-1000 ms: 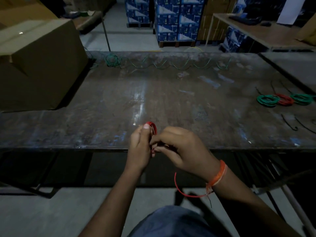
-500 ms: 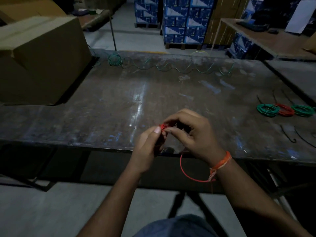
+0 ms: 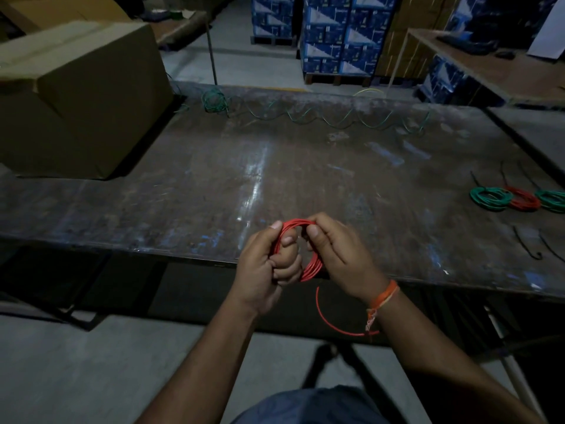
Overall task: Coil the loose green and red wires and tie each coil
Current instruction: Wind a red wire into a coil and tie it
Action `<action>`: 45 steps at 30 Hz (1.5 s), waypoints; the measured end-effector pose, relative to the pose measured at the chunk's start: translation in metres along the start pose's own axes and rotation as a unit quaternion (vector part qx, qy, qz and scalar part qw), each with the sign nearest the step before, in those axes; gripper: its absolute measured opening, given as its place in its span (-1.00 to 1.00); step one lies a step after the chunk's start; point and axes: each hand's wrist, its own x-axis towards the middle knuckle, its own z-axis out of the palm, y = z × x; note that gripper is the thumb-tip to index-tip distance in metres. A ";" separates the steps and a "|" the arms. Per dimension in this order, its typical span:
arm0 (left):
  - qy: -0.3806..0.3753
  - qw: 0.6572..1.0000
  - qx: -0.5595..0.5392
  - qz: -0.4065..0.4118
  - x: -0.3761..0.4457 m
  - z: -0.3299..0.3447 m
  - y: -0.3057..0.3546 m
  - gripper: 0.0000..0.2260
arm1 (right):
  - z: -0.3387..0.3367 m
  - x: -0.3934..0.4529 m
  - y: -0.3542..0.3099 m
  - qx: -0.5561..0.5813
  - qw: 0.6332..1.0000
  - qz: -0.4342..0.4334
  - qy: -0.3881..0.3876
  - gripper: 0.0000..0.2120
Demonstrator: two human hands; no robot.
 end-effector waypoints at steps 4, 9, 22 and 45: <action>-0.046 0.998 -0.025 -0.040 -0.006 -0.002 0.004 -0.76 | 0.007 0.002 0.004 -0.070 0.996 -0.030 0.044 -0.67; -0.051 0.996 -0.007 -0.069 -0.011 -0.004 0.011 -0.73 | 0.011 -0.001 0.007 -0.103 0.991 -0.058 0.062 -0.64; 0.019 0.998 -0.044 -0.028 -0.021 -0.014 0.009 -0.69 | 0.034 -0.022 -0.007 0.060 0.996 0.068 0.005 -0.66; 0.189 0.967 0.083 0.147 -0.009 -0.039 0.014 -0.70 | 0.014 -0.044 -0.057 -0.291 0.923 -0.116 -0.225 -0.70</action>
